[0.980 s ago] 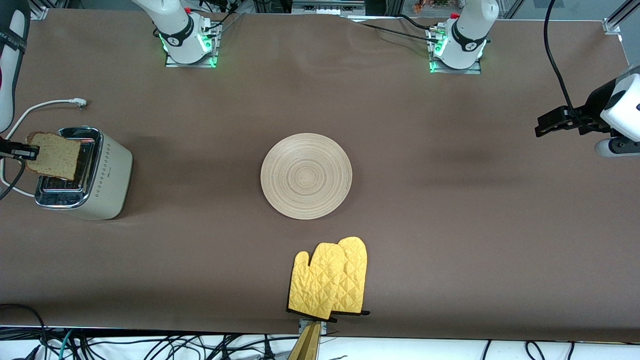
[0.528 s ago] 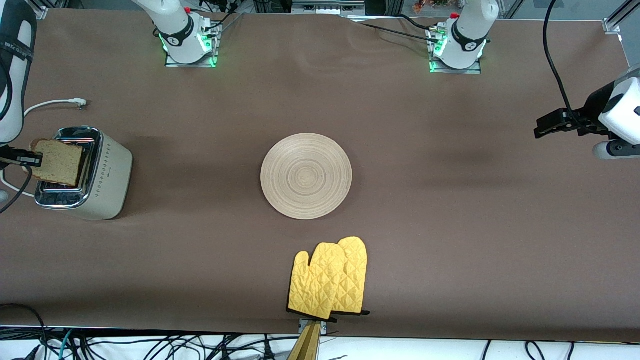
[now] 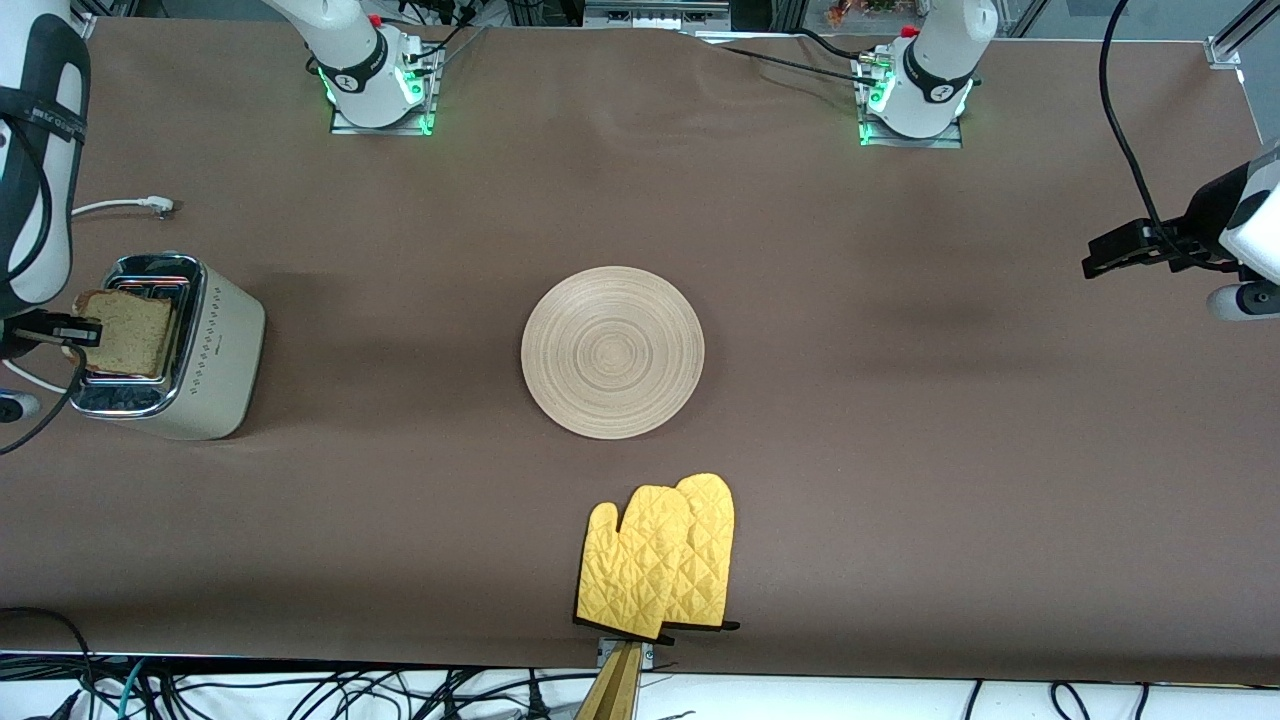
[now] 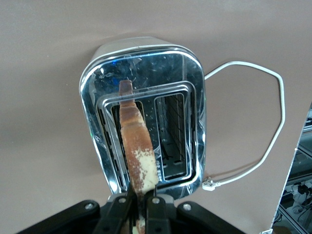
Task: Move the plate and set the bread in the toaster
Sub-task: 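Lower the bread into the toaster slot with the right gripper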
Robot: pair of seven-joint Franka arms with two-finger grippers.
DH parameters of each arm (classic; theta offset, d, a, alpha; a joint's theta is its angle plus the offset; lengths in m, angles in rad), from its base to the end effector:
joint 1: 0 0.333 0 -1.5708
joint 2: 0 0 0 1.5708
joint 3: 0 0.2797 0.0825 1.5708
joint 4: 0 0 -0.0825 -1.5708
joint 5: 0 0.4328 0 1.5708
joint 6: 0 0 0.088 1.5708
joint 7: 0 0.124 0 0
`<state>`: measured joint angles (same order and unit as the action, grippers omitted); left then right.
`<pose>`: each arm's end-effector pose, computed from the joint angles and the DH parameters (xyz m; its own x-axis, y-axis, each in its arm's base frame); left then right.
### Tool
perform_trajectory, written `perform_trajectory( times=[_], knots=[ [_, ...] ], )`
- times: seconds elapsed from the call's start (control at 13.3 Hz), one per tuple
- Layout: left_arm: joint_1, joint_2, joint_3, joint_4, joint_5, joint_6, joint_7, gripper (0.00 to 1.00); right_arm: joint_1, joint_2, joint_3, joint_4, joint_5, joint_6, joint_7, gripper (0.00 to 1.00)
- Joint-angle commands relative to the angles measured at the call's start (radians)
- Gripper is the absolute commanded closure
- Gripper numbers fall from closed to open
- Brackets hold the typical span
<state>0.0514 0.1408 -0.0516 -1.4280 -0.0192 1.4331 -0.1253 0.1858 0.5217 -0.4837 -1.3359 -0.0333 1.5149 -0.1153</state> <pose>0.6239 -0.0008 0.5471 0.9830 0.1216 -0.1373 0.1241 -0.9922 0.0093 0.6707 -0.1583 0.3797 0.9332 -0.1857 -0.3077 -0.1167 -0.9664 0.2292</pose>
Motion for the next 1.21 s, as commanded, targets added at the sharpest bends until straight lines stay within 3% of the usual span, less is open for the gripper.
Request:
perform_trajectory(
  times=[0.0, 0.83, 0.91, 1.06, 1.13],
  knots=[
    [0.004, -0.001, 0.001, 0.008, -0.027, -0.003, 0.023, 0.00, -0.002, 0.012, 0.001, -0.003, 0.027, 0.021, -0.014, 1.00],
    [0.004, -0.001, 0.001, 0.001, -0.025, -0.005, 0.023, 0.00, -0.005, 0.069, 0.002, -0.045, 0.096, 0.105, -0.015, 1.00],
    [0.004, -0.001, 0.001, 0.001, -0.025, -0.005, 0.023, 0.00, -0.005, 0.069, 0.002, -0.046, 0.096, 0.105, -0.015, 0.93],
    [0.004, -0.001, 0.001, 0.001, -0.025, -0.005, 0.023, 0.00, -0.005, 0.069, 0.001, -0.045, 0.096, 0.103, -0.015, 0.34],
    [0.004, -0.001, 0.001, 0.001, -0.025, -0.007, 0.023, 0.00, -0.005, 0.069, 0.002, -0.045, 0.096, 0.102, -0.015, 0.18]
  ],
)
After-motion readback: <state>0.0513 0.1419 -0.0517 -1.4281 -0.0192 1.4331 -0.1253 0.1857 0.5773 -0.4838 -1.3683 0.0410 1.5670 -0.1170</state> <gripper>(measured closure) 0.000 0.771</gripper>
